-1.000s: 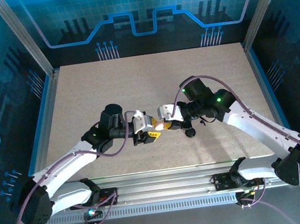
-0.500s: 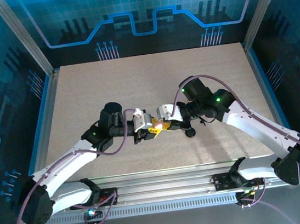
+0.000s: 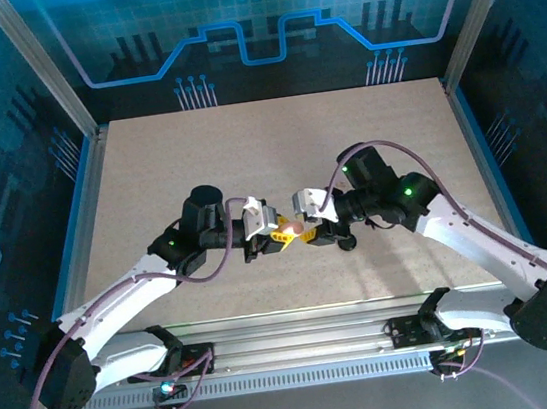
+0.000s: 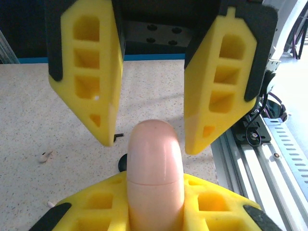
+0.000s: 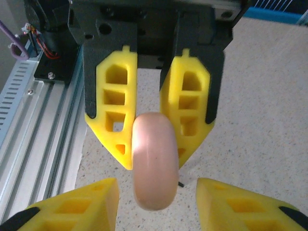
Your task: Insert wireless bluetooth earbuds into charging case
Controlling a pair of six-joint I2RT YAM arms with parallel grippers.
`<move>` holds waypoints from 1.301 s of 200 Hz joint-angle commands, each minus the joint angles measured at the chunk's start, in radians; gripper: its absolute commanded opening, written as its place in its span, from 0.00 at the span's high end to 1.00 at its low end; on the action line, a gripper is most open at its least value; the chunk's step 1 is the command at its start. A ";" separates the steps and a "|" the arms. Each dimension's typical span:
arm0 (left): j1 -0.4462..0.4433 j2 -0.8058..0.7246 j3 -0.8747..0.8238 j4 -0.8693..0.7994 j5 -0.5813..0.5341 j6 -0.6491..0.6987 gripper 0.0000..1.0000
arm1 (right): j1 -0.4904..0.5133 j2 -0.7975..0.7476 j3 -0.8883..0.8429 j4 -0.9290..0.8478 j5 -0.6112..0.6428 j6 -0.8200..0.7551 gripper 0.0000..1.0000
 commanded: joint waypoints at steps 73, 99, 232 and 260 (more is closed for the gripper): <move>-0.018 0.008 0.021 0.034 0.042 0.001 0.82 | -0.028 -0.002 -0.013 0.089 -0.018 0.100 0.48; -0.019 0.009 0.020 0.026 0.038 0.006 0.82 | -0.071 -0.026 -0.021 0.111 -0.033 0.135 0.49; -0.019 0.021 0.001 0.095 0.018 -0.031 0.83 | -0.132 -0.146 -0.103 0.162 -0.134 0.131 0.47; -0.019 0.030 0.005 0.117 0.038 -0.048 0.82 | -0.105 -0.132 -0.096 0.137 -0.150 0.100 0.46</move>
